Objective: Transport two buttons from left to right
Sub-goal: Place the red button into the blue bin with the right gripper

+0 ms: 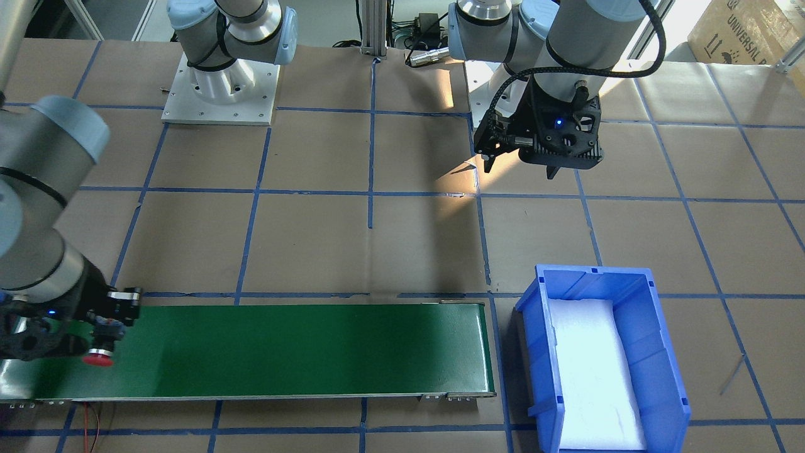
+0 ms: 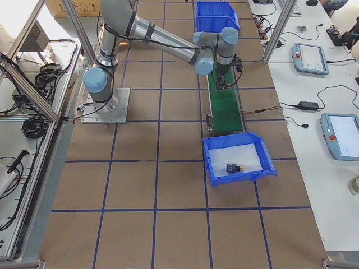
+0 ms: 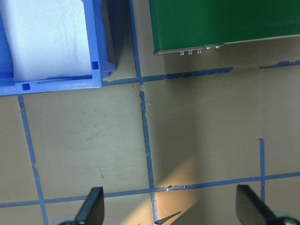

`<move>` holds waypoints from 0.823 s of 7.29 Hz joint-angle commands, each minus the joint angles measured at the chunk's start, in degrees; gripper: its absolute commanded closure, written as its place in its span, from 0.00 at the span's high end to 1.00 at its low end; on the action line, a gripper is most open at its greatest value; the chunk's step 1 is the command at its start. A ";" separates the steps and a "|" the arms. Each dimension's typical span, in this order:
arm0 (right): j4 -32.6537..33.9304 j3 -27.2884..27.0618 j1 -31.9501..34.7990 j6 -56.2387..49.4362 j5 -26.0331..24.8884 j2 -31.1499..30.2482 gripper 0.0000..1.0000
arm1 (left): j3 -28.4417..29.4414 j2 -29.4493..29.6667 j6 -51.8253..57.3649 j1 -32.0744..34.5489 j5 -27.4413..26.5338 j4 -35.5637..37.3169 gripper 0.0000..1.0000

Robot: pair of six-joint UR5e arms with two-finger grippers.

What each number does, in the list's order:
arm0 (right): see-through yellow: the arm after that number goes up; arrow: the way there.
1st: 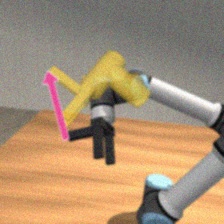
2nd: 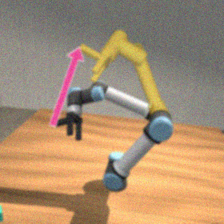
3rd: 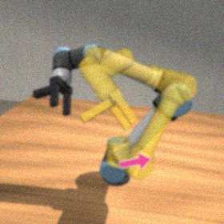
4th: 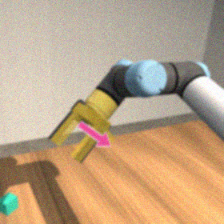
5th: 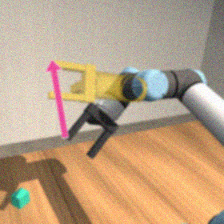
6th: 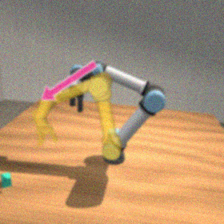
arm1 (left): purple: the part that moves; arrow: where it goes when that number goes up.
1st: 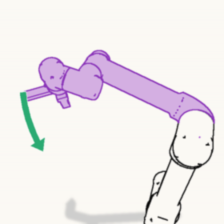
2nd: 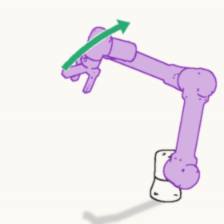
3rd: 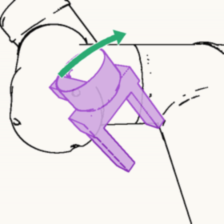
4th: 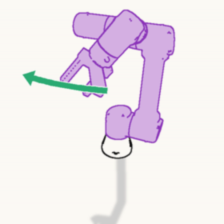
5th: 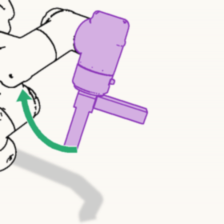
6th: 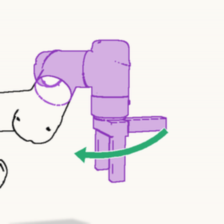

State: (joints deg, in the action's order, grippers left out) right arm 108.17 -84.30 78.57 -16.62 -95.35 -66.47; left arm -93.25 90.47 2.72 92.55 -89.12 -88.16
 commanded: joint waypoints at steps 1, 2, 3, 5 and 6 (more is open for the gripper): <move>-7.69 6.58 -8.56 -14.17 -2.91 -1.47 0.20 | 0.00 -0.03 0.00 0.00 0.00 0.00 1.00; -7.97 7.91 -14.27 -21.10 -2.21 -1.38 0.20 | 0.00 0.06 0.00 0.00 0.00 0.00 1.00; -7.89 8.36 -18.94 -26.48 0.23 -1.21 0.19 | -0.09 0.15 -0.09 0.00 0.00 0.00 1.00; -7.80 11.07 -26.34 -32.74 5.50 1.67 0.20 | -0.09 0.23 0.00 0.00 0.00 0.00 1.00; -7.19 13.35 -26.98 -33.90 5.70 5.35 0.21 | -0.09 0.23 0.00 0.00 0.00 0.00 1.00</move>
State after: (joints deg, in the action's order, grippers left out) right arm 100.48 -73.37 53.91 -47.91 -91.17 -64.72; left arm -93.33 90.66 2.71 92.55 -89.12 -88.15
